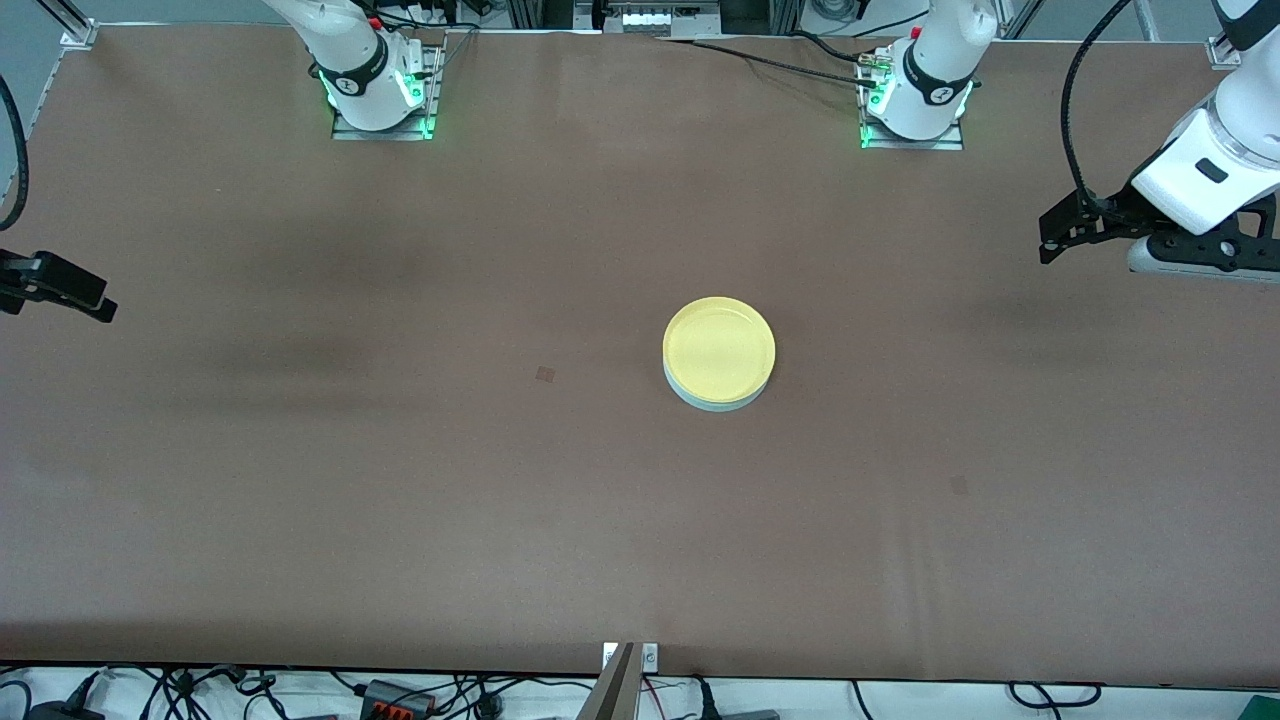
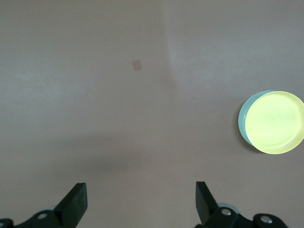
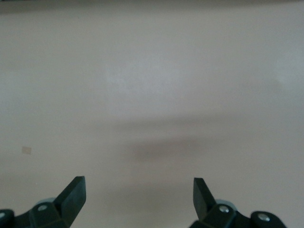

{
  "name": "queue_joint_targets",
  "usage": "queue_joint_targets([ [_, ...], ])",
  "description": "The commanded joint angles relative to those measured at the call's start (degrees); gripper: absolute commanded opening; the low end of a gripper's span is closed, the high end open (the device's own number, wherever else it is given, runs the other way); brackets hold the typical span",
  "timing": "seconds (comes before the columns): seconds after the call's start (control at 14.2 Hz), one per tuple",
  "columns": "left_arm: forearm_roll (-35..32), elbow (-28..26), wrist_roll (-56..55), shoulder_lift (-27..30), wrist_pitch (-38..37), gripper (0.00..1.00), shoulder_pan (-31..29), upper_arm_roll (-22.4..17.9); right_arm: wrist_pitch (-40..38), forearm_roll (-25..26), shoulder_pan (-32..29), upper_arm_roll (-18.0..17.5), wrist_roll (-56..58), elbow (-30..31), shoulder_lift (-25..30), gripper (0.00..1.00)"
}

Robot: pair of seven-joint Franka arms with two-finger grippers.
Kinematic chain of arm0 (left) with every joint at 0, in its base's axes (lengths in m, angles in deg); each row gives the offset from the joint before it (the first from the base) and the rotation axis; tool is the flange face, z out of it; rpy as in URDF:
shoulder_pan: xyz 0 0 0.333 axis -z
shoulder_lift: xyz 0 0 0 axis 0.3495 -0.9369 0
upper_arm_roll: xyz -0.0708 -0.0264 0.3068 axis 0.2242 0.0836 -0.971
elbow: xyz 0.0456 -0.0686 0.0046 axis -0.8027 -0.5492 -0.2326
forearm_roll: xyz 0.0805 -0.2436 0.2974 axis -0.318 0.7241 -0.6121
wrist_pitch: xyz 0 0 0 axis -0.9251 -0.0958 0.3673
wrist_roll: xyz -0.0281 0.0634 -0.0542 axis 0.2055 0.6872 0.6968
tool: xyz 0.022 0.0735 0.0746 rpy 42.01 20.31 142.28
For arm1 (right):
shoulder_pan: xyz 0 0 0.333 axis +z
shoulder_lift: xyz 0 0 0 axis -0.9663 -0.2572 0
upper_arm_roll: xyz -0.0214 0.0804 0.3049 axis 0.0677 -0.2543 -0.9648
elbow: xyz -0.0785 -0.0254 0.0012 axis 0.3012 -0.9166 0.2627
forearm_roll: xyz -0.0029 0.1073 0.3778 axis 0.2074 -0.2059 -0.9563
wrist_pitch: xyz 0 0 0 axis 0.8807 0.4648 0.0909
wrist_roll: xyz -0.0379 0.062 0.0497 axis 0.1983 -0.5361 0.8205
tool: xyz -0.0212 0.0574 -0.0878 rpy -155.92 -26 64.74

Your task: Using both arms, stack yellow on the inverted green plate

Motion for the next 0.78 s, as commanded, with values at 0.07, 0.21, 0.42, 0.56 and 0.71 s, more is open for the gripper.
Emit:
queue_joint_targets([
  [0.07,1.4,0.7,0.3,0.3,-0.8,1.00,0.0,-0.1,6.2,1.0,-0.3,-0.5,1.9,13.4,8.3,1.00],
  [0.21,1.4,0.7,0.4,0.3,-0.8,1.00,0.0,-0.1,4.2,0.9,-0.3,-0.5,2.1,13.2,8.8,1.00],
  [0.42,1.4,0.7,0.3,0.3,-0.8,1.00,0.0,-0.1,4.1,0.3,-0.6,-0.4,1.4,12.1,7.9,1.00],
  [0.56,1.4,0.7,0.3,0.3,-0.8,1.00,0.0,-0.1,3.6,0.4,-0.3,-0.4,2.2,10.5,7.3,1.00],
  [0.71,1.4,0.7,0.3,0.3,-0.8,1.00,0.1,-0.1,3.6,0.4,-0.3,-0.5,2.1,10.5,7.3,1.00],
])
